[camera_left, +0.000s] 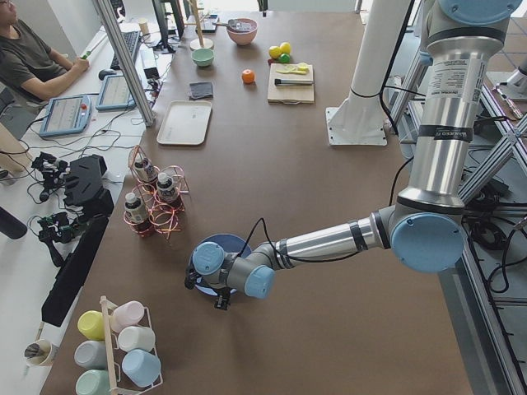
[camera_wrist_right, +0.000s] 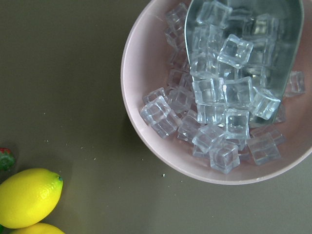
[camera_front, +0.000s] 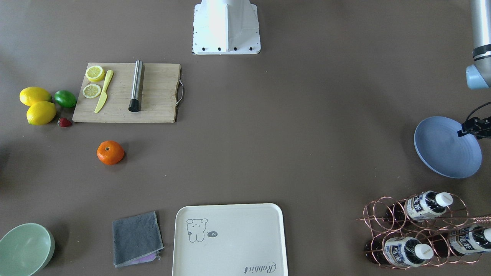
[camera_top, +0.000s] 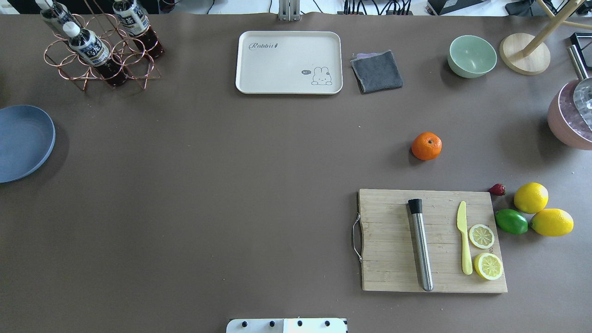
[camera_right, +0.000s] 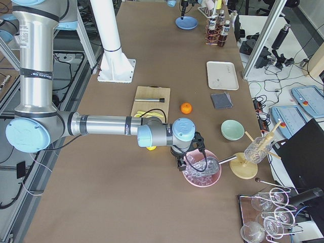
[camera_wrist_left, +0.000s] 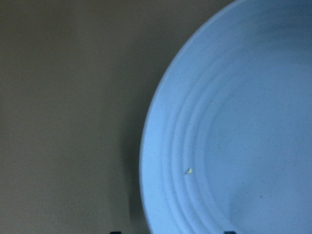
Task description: Pick orange to plate
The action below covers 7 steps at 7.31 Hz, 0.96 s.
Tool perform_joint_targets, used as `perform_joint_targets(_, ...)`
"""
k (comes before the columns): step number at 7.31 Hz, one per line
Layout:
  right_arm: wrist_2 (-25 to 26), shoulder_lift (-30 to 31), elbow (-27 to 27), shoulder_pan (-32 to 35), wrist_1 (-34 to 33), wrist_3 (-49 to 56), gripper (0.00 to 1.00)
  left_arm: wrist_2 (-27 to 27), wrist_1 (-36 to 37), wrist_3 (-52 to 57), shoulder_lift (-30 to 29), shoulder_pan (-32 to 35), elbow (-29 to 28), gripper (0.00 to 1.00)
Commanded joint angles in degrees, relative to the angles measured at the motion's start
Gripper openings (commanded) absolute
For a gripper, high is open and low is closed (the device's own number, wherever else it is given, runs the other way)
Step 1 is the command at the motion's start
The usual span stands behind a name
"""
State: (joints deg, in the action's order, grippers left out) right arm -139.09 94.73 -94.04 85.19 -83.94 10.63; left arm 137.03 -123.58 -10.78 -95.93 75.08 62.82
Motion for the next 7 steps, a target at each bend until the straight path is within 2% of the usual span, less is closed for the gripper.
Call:
perform_joint_targets(1,-1.87,0.2,-0.35,-0.02,0.27,0.45,1.0,-0.01,0.01,-0.64,0.04,-0.02,-0.24,0.0)
perform_joint_targets(3,-1.88,0.37,-0.62,0.07,0.27,0.19,1.0,1.13,-0.08,-5.2,0.13,-0.02,1.86,0.0)
perform_joint_targets(4,-1.8,0.37,-2.01,0.07,0.53,0.19,1.0,1.92,-0.26,-8.79,0.83,-0.02,5.7,0.0)
perform_joint_targets(6,-2.06,0.55,-5.7,-0.11,0.53,-0.16,1.0,7.44,-0.09,-26.64,1.8,-0.8,18.32,0.0)
perform_joint_targets(7,-2.23,0.03,-7.8,-2.11,0.53,-4.78,1.0,6.86,0.09,-36.24,2.06,-4.55,24.66,0.0)
